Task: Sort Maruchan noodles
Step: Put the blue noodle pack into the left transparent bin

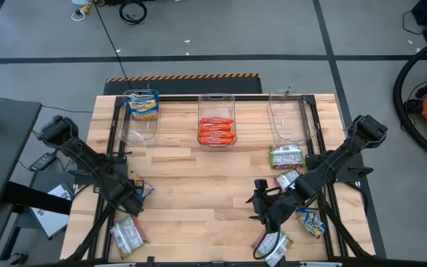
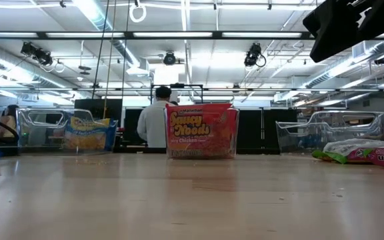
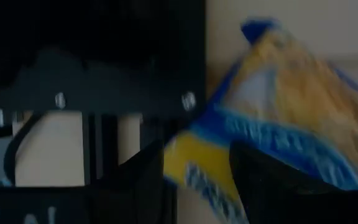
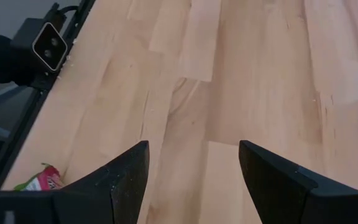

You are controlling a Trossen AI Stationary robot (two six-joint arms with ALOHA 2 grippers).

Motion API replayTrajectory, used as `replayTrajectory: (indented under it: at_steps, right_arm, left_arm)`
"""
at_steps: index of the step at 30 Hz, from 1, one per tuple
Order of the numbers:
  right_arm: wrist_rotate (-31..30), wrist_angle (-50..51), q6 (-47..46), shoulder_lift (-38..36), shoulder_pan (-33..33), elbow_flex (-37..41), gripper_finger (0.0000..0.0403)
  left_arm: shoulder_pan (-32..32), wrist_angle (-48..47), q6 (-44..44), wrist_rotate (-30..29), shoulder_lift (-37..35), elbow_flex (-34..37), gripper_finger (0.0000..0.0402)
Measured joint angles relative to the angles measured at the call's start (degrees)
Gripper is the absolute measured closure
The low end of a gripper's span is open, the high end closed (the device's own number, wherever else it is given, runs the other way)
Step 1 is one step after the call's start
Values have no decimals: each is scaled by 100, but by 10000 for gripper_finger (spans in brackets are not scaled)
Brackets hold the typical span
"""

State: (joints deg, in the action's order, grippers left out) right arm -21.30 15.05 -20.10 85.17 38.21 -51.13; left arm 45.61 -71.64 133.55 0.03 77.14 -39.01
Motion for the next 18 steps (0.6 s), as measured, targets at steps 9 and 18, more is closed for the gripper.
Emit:
replayTrajectory:
  at_steps: [9,18]
  right_arm:
    - [169,0,-228,0,45,0,149]
    - [180,-67,-131,0,-150,0,149]
  left_arm:
    - [-296,976,-384,-896,7,45,214]
    - [-866,4473,-3137,-3057,116,43,214]
